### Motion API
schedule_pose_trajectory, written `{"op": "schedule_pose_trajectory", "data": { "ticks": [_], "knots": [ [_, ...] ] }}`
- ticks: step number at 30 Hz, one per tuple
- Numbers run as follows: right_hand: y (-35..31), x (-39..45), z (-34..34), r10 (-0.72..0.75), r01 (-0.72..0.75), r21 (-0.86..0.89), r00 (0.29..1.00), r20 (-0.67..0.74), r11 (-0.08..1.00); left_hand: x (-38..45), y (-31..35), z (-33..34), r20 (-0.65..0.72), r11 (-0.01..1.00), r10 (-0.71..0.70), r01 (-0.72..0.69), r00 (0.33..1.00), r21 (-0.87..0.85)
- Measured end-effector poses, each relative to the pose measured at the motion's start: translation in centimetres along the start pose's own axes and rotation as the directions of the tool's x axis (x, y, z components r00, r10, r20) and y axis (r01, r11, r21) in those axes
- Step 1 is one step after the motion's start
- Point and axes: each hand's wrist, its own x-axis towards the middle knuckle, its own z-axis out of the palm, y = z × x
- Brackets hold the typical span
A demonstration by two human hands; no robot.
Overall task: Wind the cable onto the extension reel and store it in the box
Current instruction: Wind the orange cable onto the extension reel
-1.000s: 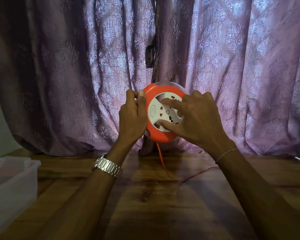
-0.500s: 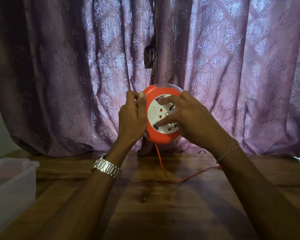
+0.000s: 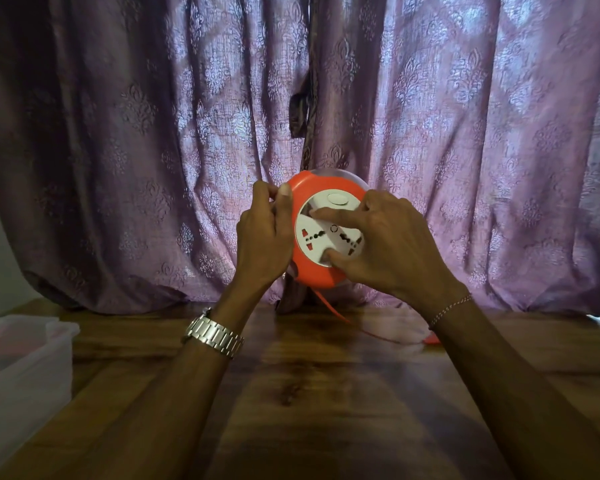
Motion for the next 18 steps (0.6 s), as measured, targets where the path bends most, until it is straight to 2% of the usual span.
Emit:
{"op": "schedule_pose_trajectory", "data": {
  "ticks": [5, 8, 11, 13, 15, 18],
  "knots": [
    [-0.8, -0.2, 0.5, 0.086, -0.081, 0.045, 0.988, -0.13, 0.996, 0.1, 0.1, 0.0, -0.01, 1.0, 0.006, -0.006, 1.0, 0.006],
    [-0.9, -0.1, 0.4, 0.111, -0.104, 0.054, 0.984, -0.14, 0.993, 0.1, -0.1, 0.0, -0.009, 1.0, -0.001, 0.001, 1.0, 0.007],
    [-0.7, 0.0, 0.2, 0.044, -0.048, -0.029, 0.991, -0.126, 0.998, 0.2, -0.2, 0.0, -0.017, 1.0, -0.008, 0.009, 1.0, 0.011],
    [-0.4, 0.2, 0.0, -0.001, -0.006, -0.035, 0.981, -0.194, 0.999, 0.3, -0.3, 0.0, -0.012, 1.0, -0.005, 0.005, 1.0, 0.007],
    [-0.2, 0.2, -0.2, -0.092, 0.096, 0.006, 0.968, -0.235, 0.995, 0.3, -0.3, -0.1, -0.011, 1.0, -0.005, 0.005, 1.0, 0.007],
    [0.2, 0.4, -0.4, -0.255, 0.266, 0.06, 0.955, -0.154, 0.962, 0.4, -0.3, -0.1, -0.02, 1.0, -0.012, 0.013, 1.0, 0.007]
  ]
}}
